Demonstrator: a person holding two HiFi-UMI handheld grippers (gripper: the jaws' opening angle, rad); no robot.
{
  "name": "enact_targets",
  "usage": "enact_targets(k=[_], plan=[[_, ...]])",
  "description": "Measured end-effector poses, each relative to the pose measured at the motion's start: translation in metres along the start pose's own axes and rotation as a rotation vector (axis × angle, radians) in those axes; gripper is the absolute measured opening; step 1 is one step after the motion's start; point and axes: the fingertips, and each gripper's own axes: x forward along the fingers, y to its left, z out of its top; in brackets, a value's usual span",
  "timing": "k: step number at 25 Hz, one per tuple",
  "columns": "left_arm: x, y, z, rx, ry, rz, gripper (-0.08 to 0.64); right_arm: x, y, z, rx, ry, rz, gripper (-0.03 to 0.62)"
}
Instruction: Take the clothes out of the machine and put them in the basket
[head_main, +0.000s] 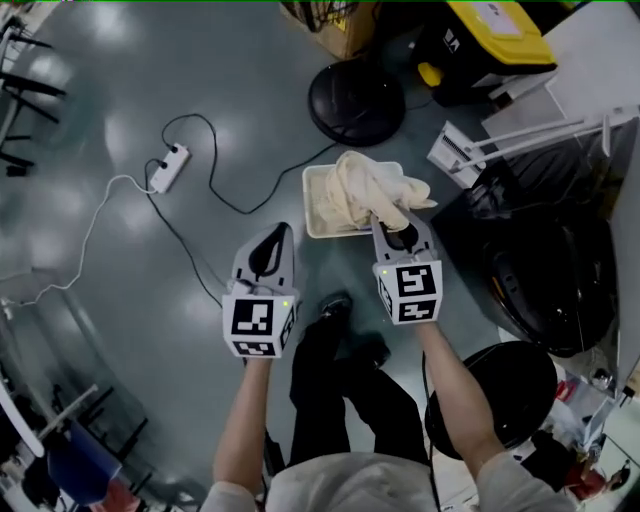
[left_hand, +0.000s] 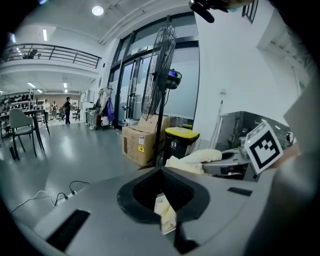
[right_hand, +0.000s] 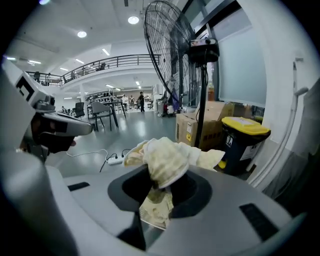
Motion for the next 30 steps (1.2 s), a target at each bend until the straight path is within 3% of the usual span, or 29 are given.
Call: enact_targets(k=[15, 25, 30], plan=[[0.057, 0.018, -0.183, -0.050, 0.076, -0.007, 0.018, 0.160, 0.013, -0.207, 0.005, 0.165, 0.039, 0.106], [0.078, 0.043, -0.219, -0.035, 0.077, 0.009, 0.018, 0.234, 0.022, -0.318, 0.010, 0.359, 0.064, 0.115], [0.084, 0.046, -0.221, -0.033, 0.076, 0.006, 0.018, 0.250, 0.019, -0.345, 0.001, 0.424, 0.063, 0.122]])
